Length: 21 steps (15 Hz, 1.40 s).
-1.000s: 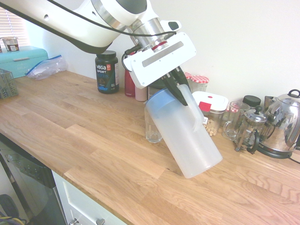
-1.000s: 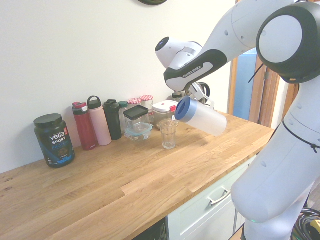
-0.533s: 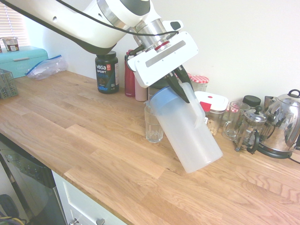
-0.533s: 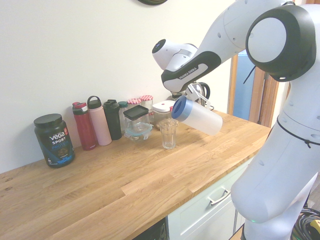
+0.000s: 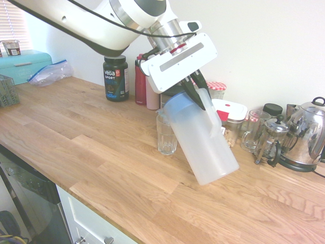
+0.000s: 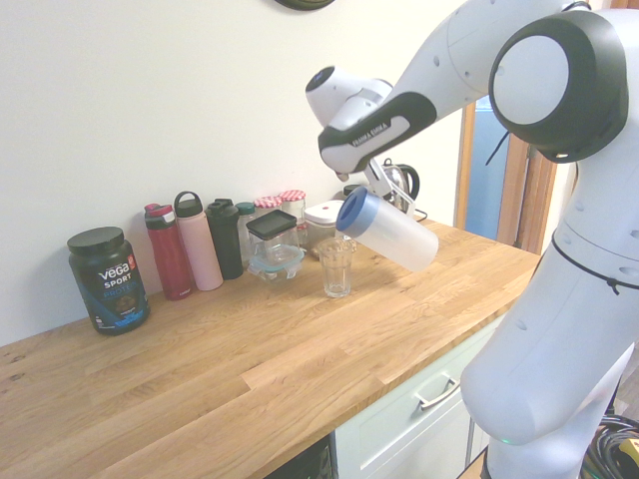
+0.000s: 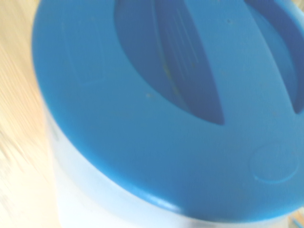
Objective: Pour me some water
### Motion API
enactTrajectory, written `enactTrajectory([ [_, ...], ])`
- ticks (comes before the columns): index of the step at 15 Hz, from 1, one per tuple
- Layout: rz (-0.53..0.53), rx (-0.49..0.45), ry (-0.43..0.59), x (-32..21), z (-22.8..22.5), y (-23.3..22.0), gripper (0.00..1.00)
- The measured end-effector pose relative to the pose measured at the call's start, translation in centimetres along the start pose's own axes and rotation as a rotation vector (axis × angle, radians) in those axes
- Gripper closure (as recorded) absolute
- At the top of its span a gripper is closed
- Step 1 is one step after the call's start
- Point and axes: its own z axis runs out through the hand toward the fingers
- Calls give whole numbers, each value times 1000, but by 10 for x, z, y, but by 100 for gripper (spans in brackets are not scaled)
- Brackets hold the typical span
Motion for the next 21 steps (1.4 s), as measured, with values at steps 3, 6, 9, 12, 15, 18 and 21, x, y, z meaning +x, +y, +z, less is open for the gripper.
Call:
enactTrajectory([
  [3, 43, 144, 102, -20, -69, 32, 100],
  [6, 141, 281, 198, -46, -134, 44, 100],
  [9, 301, 381, 214, -30, -178, -6, 100],
  [12, 456, 450, 235, 1, -210, -79, 100],
  [15, 618, 496, 280, 18, -220, -138, 100],
  [18, 779, 505, 280, 16, -190, -193, 100],
  [21, 911, 457, 308, -6, -172, -230, 100],
])
